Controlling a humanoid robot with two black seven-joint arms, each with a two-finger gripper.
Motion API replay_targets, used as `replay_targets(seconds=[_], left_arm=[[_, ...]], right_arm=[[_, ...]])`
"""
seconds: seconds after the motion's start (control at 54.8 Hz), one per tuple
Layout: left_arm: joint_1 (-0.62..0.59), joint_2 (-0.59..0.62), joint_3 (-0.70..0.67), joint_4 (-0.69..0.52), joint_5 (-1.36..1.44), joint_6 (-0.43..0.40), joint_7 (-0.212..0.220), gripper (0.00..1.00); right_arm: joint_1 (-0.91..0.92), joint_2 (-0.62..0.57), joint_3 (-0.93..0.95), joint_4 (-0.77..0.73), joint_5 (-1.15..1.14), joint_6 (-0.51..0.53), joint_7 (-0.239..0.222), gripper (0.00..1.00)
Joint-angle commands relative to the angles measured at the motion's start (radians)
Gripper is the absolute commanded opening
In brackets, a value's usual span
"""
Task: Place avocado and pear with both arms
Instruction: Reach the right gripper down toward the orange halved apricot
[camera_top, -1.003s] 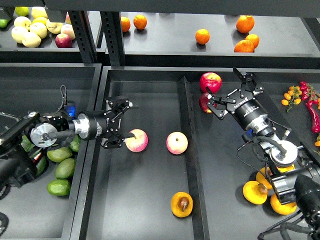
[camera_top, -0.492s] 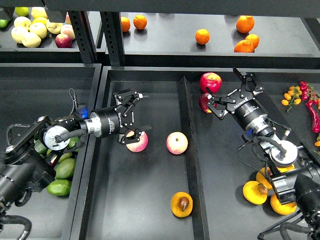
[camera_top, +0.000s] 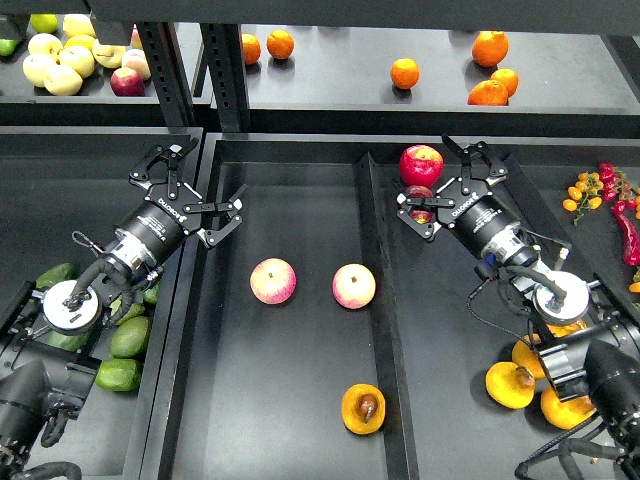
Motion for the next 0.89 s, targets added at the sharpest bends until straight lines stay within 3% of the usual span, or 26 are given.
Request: replay_targets(seconds=[0.0, 0.164, 0.419, 0.675, 0.875], left_arm=[[0.002, 0.000, 0.000, -0.001, -0.003, 0.000, -0.001, 0.98], [0.006, 0.000, 0.002, 0.000, -0.003, 0.000, -0.001, 0.99], [0.009, 0.000, 0.002, -0.001, -0.003, 0.000, 0.000, 0.99], [0.011, 0.000, 0.003, 0.000, -0.003, 0.000, 0.000, 0.99], [0.011, 0.000, 0.003, 0.000, -0.003, 0.000, 0.000, 0.99]], right_arm=[[0.051, -0.093, -0.105, -0.007, 0.006, 0.000, -0.064, 1.00], [0.146, -0.228, -0.360, -0.003, 0.012, 0.000, -0.159, 1.00], [0.230, -0.267, -0.673, 0.028, 0.000, 0.000, -0.159, 1.00], [0.235, -0.267, -0.947, 0.174, -0.012, 0.000, -0.159, 1.00], [0.212, -0.265, -1.063, 0.227, -0.147, 0.000, -0.159, 1.00]])
